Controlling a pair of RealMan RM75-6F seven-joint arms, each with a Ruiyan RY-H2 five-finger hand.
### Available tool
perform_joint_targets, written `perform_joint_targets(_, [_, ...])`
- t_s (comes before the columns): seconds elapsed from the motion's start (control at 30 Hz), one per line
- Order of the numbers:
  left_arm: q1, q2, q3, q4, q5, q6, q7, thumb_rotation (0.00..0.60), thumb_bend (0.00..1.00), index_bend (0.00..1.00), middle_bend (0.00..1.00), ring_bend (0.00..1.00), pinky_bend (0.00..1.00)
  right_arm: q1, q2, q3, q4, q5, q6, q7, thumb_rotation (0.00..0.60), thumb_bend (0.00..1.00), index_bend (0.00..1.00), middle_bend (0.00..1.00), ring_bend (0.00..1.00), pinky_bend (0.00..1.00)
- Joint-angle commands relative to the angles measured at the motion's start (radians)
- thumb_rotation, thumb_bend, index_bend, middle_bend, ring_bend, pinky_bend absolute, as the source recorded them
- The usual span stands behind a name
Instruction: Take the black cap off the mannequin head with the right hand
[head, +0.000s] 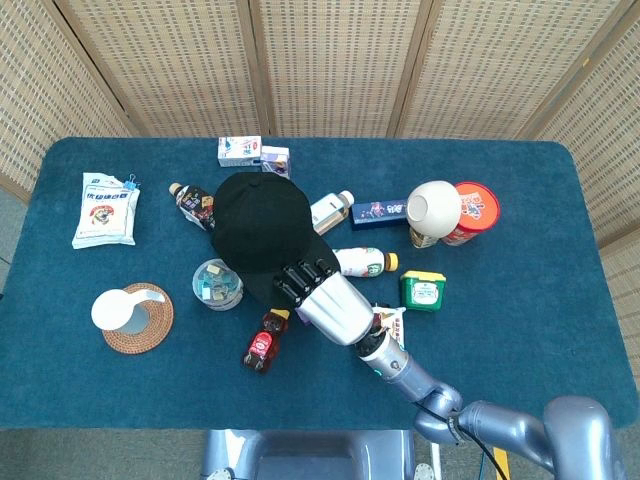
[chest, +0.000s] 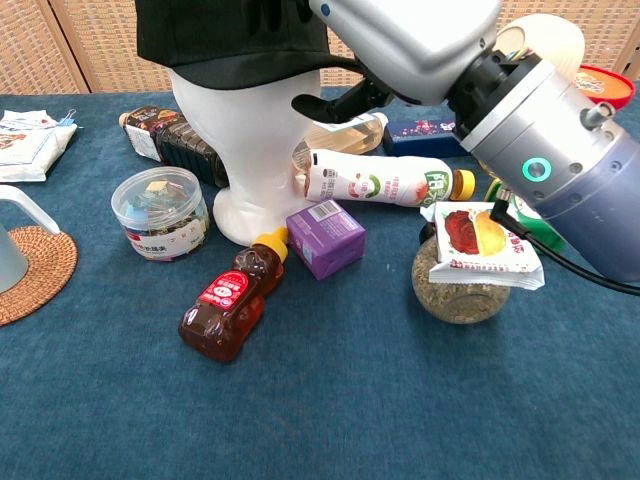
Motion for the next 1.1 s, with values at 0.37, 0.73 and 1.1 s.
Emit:
perform_joint_targets(0.37, [0.008,0.008,-0.001,0.030,-0.018,-0.007,-0.031,0.600,0.08,0.00,0.00,0.00,0.06,0.081,-0.067,-0.002,0.177,-0.018,0.056,0.044,0.600,0.50,0.53,0.57,0.59,0.72])
perform_joint_targets(0.73, [0.006,-0.002,0.000,0.059,-0.019,-0.024,-0.055,0.600,0.08,0.00,0.00,0.00,0.06,0.146,-0.122,0.015,0.351,-0.043,0.188,0.093,0.600,0.57,0.61,0.67,0.68,0.82])
perform_joint_targets(1.1, [0.011,-0.021,0.003,0.086,-0.003,-0.010,-0.084,0.600,0.08,0.00,0.00,0.00,0.06,0.260,-0.163,0.097,0.574,0.024,0.240,0.105,0.600,0.58,0.63,0.71,0.71,0.85])
